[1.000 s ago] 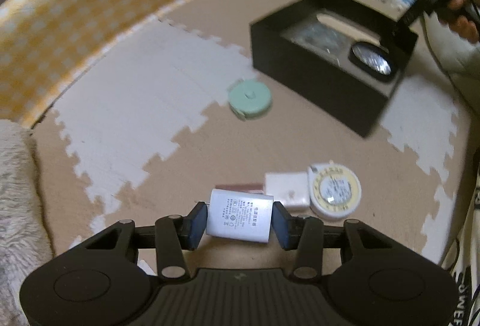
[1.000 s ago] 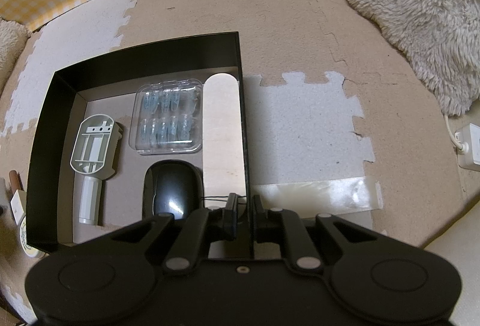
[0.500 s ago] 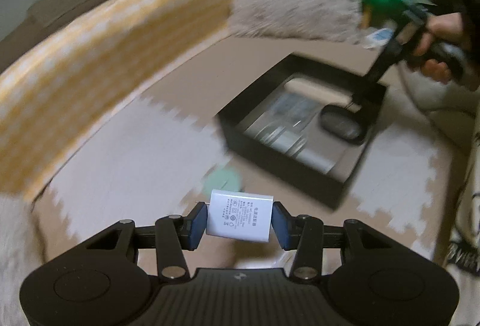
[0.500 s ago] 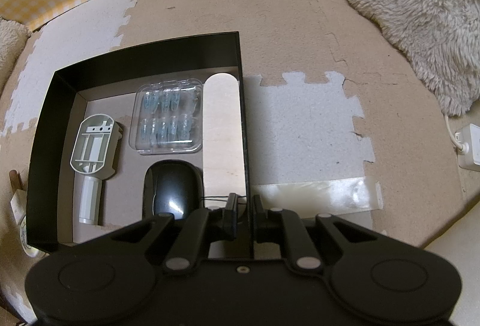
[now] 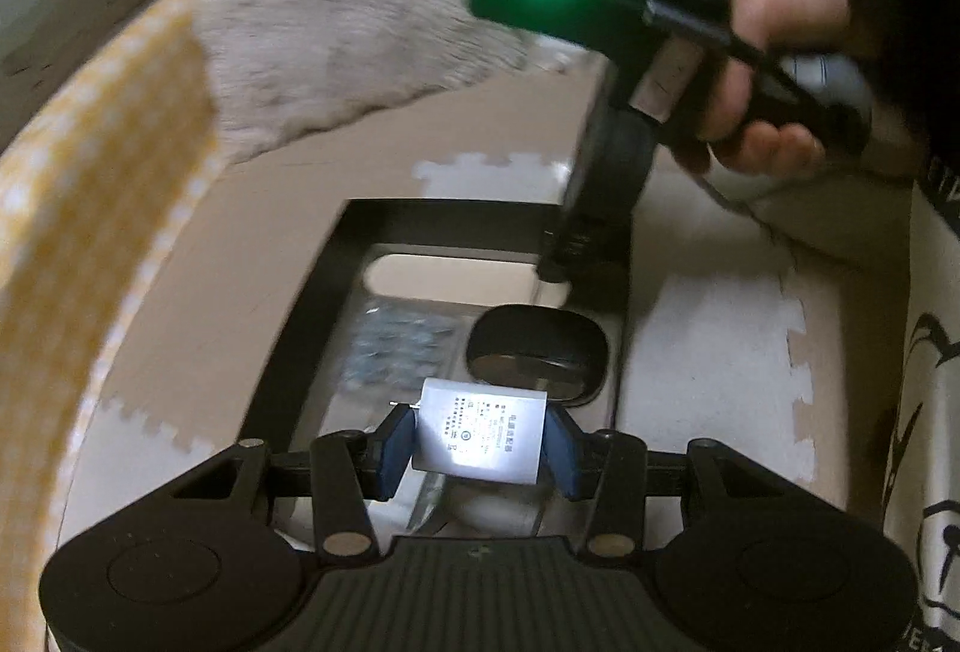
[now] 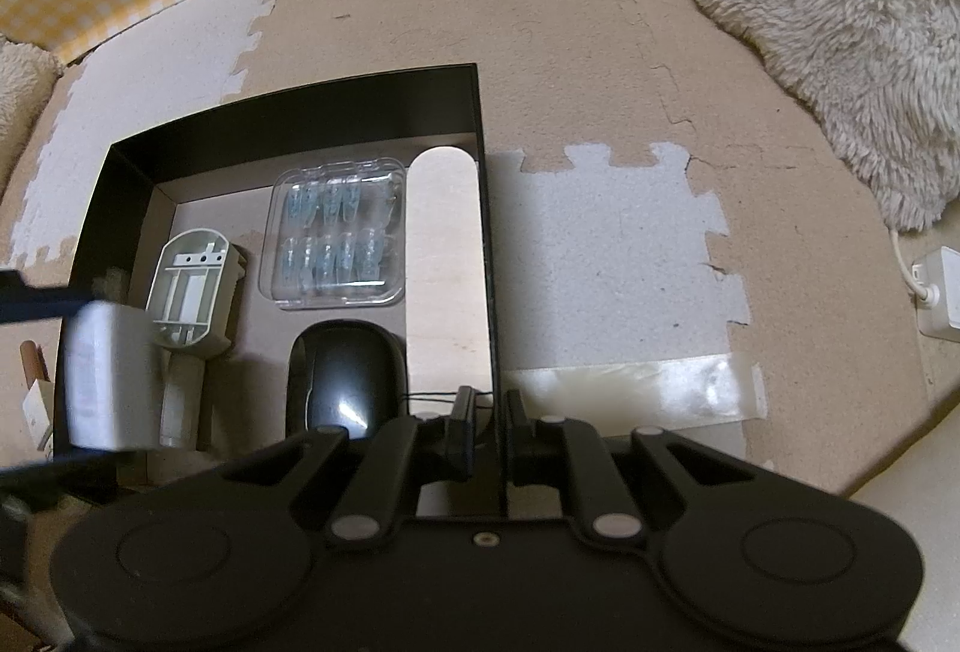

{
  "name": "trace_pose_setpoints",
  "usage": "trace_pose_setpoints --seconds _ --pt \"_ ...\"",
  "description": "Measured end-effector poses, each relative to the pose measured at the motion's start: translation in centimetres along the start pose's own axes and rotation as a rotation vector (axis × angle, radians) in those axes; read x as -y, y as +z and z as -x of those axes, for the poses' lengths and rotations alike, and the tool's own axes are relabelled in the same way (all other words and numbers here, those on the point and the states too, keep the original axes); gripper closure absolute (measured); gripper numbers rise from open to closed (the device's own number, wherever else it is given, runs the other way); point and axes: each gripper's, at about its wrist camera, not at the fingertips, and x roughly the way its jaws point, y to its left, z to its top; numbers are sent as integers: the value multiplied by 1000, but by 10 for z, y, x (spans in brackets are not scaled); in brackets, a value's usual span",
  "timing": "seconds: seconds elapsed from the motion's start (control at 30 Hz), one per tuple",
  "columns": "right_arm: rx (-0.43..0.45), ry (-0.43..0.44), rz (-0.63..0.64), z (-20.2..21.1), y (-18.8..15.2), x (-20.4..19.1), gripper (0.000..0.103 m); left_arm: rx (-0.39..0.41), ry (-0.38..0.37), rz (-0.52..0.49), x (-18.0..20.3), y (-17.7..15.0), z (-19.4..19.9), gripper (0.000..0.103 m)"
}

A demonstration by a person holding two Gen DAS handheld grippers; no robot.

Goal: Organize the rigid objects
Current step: 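Carry the white charger with the left gripper into the tray and release, then move the left tool back over the white box and tape measure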

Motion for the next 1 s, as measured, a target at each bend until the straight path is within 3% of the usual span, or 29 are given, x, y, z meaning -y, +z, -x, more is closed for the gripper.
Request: trace_pose_setpoints --seconds 0.23,0.4,0.57,0.7,0.87,1.0 --pt "1 6 -4 0 1 -1 92 -38 -76 6 -1 8 -28 55" --pt "1 8 -5 -1 1 0 92 -85 -73 8 -2 3 -40 55" --pt "0 7 -3 -1 1 0 92 -65 -75 40 -4 2 -39 54" --pt "0 7 -4 -1 1 0 92 -63 -100 77 -5 2 -34 39" --pt "0 7 -3 -1 1 0 92 -52 -104 142 -9 1 -22 33" --pt "0 7 -3 -1 1 0 92 -28 -95 208 -16 -2 -10 10"
